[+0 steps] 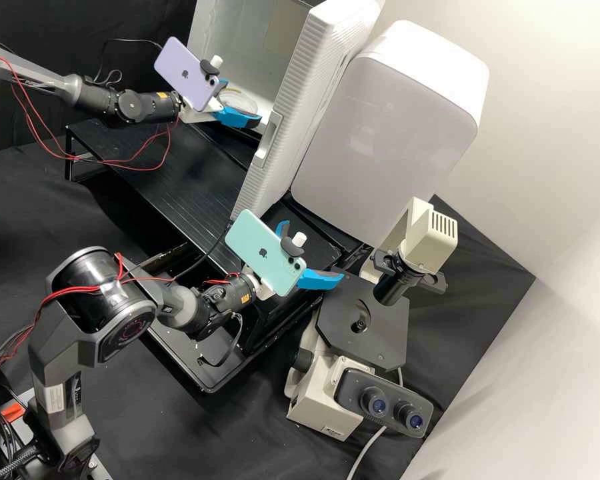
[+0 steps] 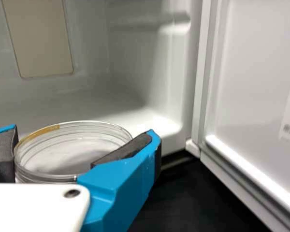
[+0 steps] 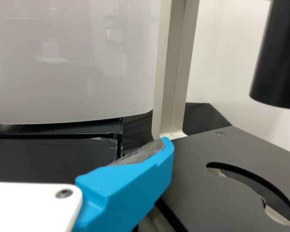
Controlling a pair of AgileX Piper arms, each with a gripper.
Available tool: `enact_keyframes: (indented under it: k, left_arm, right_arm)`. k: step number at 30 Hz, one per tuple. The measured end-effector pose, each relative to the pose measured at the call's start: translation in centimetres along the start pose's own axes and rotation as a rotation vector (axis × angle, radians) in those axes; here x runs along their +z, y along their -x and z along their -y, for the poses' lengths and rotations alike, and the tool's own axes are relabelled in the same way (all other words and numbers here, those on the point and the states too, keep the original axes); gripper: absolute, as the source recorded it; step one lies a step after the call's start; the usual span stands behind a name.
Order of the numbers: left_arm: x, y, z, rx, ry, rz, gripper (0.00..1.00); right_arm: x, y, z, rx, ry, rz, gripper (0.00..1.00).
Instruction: Place the petri dish in the incubator
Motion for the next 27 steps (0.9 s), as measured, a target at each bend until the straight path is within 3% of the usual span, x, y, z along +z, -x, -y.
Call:
enact_keyframes:
  k: [5,17,27]
  left_arm:
    - [0.1,-1.4,0.6,-0.036,0.003,-0.035,0.00]
    - [0.0,-3.2,-0.2,-0.049,-0.012,-0.074,0.00]
    - [-0.8,-4.5,-1.8,-0.062,0.050,-0.117,0.00]
  right_arm:
    - [0.0,0.0,0.0,0.000,0.000,0.000,1.00]
    - [0.0,0.0,0.0,0.000,0.000,0.000,1.00]
    - [0.0,0.0,0.0,0.000,0.000,0.000,1.00]
